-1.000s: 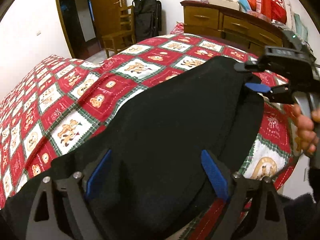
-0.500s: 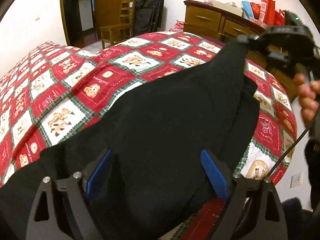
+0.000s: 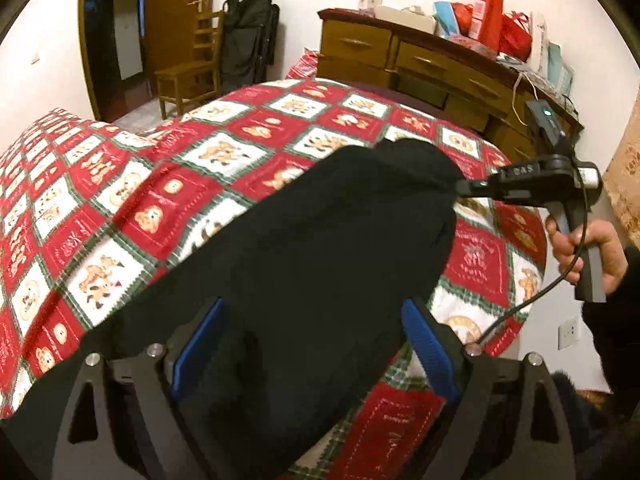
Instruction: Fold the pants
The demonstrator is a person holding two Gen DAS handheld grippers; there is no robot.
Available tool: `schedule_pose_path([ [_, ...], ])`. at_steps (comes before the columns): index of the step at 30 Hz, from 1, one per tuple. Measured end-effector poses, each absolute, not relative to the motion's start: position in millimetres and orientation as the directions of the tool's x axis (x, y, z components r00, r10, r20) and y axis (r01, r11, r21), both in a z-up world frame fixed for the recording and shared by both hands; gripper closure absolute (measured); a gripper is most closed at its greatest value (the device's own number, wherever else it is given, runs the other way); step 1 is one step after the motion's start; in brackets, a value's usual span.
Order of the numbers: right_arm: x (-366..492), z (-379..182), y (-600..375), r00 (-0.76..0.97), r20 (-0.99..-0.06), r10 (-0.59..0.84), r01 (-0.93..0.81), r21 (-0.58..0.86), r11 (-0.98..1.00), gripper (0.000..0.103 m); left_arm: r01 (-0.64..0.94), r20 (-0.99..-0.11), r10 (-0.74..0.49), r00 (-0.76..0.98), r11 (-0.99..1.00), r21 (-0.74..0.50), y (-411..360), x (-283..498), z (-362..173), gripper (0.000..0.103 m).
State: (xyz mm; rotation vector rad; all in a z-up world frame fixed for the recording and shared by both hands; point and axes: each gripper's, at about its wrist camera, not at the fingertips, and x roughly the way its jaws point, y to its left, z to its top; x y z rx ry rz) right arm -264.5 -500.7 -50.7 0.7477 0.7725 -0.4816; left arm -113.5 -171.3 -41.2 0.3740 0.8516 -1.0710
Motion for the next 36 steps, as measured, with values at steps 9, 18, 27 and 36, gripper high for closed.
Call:
schedule_pose_path([
  [9,-219.6,-58.8,-526.9,0.617,-0.779,-0.112,0.571,0.346,0.744,0.084,0.843,-0.801,-0.545,0.247,0.529,-0.099,-174.6,-105.0,-68.4,0.012],
  [18,-229.5,-69.1,-525.4,0.692,-0.716,-0.089,0.536,0.427,0.728,0.038,0.823,-0.801,-0.566,0.193,0.538,-0.182,-171.0,-101.6,-77.1,0.011],
  [27,-188.7,-76.7,-483.0,0.593,-0.799,-0.099,0.456,0.232,0.859,0.082,0.801,-0.8,-0.571,0.183,0.558,-0.216,-165.2,-99.3,-76.6,0.01],
  [36,-212.9,25.1,-425.7,0.709,-0.62,-0.335,0.333,-0.124,0.935,0.089,0.79,-0.797,-0.58,0.167,0.563,-0.244,-159.6,-95.9,-73.9,0.01],
])
